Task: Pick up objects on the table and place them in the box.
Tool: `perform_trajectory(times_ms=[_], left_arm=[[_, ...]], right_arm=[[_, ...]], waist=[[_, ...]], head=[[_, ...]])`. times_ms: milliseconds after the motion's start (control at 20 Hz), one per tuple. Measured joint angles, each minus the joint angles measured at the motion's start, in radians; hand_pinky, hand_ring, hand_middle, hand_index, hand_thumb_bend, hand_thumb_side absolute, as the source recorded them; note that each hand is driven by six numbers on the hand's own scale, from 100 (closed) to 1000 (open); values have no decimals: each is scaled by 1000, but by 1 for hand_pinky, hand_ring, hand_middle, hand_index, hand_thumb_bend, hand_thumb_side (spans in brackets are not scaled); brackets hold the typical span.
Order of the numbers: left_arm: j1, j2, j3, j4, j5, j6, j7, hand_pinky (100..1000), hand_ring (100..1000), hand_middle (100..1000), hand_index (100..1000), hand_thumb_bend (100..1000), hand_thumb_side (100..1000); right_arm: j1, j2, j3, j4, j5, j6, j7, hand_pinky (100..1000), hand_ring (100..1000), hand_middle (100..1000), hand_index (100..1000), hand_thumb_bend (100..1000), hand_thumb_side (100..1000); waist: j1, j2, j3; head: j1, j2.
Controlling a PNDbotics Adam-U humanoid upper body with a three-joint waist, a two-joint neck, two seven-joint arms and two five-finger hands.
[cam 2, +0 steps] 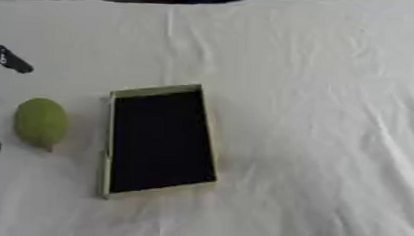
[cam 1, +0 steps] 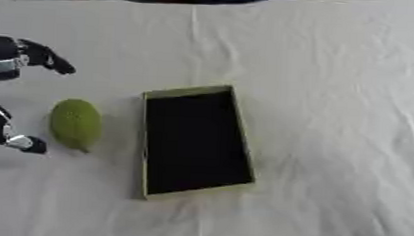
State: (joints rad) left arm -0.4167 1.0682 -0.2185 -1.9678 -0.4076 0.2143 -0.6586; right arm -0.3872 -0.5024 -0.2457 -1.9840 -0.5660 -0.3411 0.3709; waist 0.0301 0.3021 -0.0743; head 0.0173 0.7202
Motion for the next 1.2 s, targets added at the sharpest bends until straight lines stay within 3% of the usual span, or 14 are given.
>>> perform_trajectory(times_ms=[400,750,1200], left_arm=[[-78,-50,-32,59,-22,15,-80,910,904,839,901,749,100],[-97,-70,-64,122,-36,8,-146,923,921,854,902,729,100],[-123,-103,-93,201,-92,10,-162,927,937,864,900,731,100]], right_arm=[[0,5,0,0,0,3,10,844,744,619,825,100,581],[0,9,0,0,0,6,14,845,745,619,825,100,582],[1,18,0,0,0,10,18,846,746,619,826,100,583]], waist=[[-1,0,-5],[0,0,-7],[-1,1,-10]], head=[[3,0],[4,0],[7,0]])
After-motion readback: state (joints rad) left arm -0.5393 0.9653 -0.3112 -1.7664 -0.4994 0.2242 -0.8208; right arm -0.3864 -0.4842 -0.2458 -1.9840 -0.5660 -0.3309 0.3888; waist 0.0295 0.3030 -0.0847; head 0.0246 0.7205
